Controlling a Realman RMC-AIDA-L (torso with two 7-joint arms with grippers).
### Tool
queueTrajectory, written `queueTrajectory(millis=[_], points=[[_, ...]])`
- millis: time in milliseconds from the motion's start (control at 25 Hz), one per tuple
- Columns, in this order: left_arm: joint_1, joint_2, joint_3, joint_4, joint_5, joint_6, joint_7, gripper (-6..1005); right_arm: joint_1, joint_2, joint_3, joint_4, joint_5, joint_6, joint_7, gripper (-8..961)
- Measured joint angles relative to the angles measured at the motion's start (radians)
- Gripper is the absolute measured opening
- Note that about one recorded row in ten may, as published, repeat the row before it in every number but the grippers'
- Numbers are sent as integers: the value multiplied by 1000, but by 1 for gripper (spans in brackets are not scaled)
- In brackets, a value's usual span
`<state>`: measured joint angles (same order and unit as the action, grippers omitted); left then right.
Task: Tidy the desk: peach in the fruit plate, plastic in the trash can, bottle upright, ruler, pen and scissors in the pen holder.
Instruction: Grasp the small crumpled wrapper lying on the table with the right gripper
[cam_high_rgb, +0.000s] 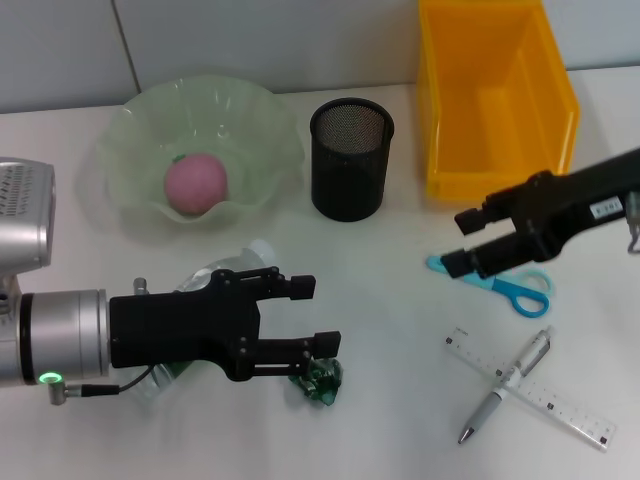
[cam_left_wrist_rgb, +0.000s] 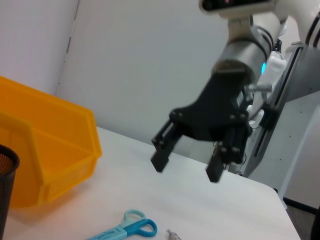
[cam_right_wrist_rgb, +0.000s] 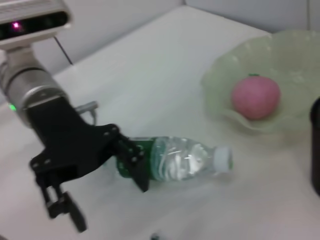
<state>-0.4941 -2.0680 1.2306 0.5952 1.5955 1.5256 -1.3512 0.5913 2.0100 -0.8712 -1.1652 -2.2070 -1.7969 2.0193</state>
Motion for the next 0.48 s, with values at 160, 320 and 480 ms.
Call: queueTrajectory(millis=[160, 320, 480], points=[[1, 0, 1, 1, 0, 2, 4, 785, 73, -10, -14, -19, -53, -7, 89, 746], [2, 3, 1, 2, 0, 5, 4, 785, 161, -19, -27, 24, -106, -32, 116, 746], [2, 12, -1, 10, 0, 21, -6, 784, 227, -28, -80, 109, -120, -69, 98, 746]])
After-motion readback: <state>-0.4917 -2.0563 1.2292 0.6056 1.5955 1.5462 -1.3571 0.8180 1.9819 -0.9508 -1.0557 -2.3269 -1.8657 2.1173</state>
